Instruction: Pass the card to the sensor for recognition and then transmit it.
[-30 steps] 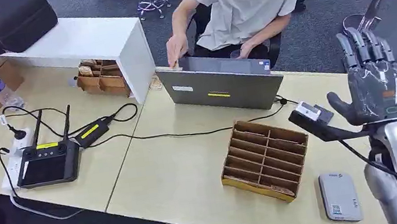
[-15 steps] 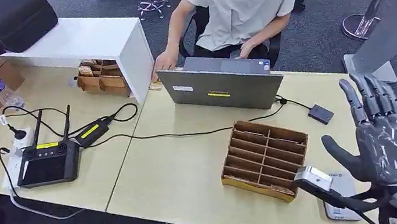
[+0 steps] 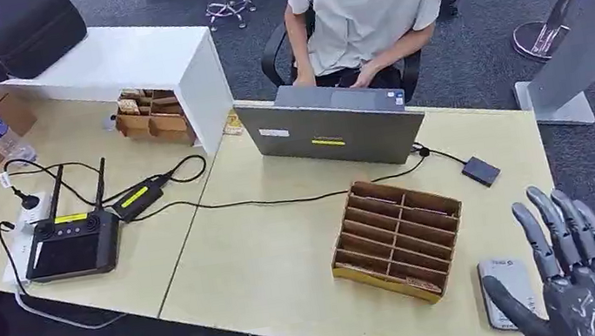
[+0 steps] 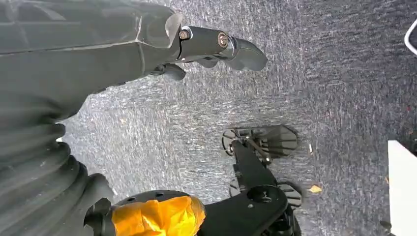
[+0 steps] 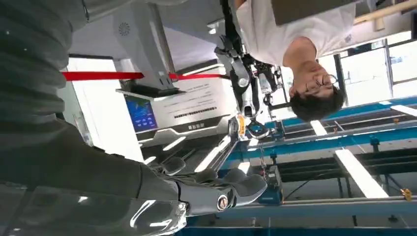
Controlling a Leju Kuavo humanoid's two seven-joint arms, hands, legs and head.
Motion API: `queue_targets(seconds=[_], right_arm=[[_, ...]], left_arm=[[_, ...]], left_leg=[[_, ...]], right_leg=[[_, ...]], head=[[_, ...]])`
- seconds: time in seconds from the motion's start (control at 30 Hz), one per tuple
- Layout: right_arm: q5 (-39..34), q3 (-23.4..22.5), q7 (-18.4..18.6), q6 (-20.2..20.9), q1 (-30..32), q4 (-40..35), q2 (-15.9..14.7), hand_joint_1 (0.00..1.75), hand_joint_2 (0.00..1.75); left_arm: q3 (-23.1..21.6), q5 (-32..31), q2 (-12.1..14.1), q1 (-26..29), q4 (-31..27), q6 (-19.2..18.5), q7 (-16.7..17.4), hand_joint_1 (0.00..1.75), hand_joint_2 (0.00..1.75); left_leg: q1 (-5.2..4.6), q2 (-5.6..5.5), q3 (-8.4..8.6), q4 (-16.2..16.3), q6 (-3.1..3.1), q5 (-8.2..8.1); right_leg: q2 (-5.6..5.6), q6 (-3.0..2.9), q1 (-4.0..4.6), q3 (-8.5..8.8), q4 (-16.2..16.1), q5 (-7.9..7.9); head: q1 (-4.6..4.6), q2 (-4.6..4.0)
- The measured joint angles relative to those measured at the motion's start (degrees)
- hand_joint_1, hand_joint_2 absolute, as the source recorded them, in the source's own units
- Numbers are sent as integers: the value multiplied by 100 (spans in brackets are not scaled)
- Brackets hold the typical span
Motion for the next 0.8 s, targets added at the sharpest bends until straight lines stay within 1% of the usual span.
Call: queue_targets(seconds=[0.07,0.17,0.23,0.33,0.8], right_arm=[[124,41,26,-87,160,-31,0,0,175],[327,124,175,-205,359,-41,0,0,175],[310,175,260,-247,433,-26,0,0,175],[203,227,306,-264,500,40,0,0,175],[-94,523,411,-249,546,778,37,0,175]], left_arm=[[33,9,-11,0,0,24,2,0,175],[100,43,-28,0,0,104,15,0,175],[144,68,-70,-4,0,217,17,0,175],[186,66,-122,-9,0,278,17,0,175],[273,-31,-201,-19,0,225,17,0,175]], left_leg=[[0,0,1,0,0,0],[0,0,0,0,0,0],[0,1,1,0,0,0],[0,1,1,0,0,0],[1,1,1,0,0,0]], right_leg=[[0,0,0,0,0,0],[0,0,0,0,0,0],[1,0,0,0,0,0],[0,0,0,1,0,0],[0,0,0,1,0,0]], head=[[-2,0],[-2,0],[0,0],[0,0],[0,0]])
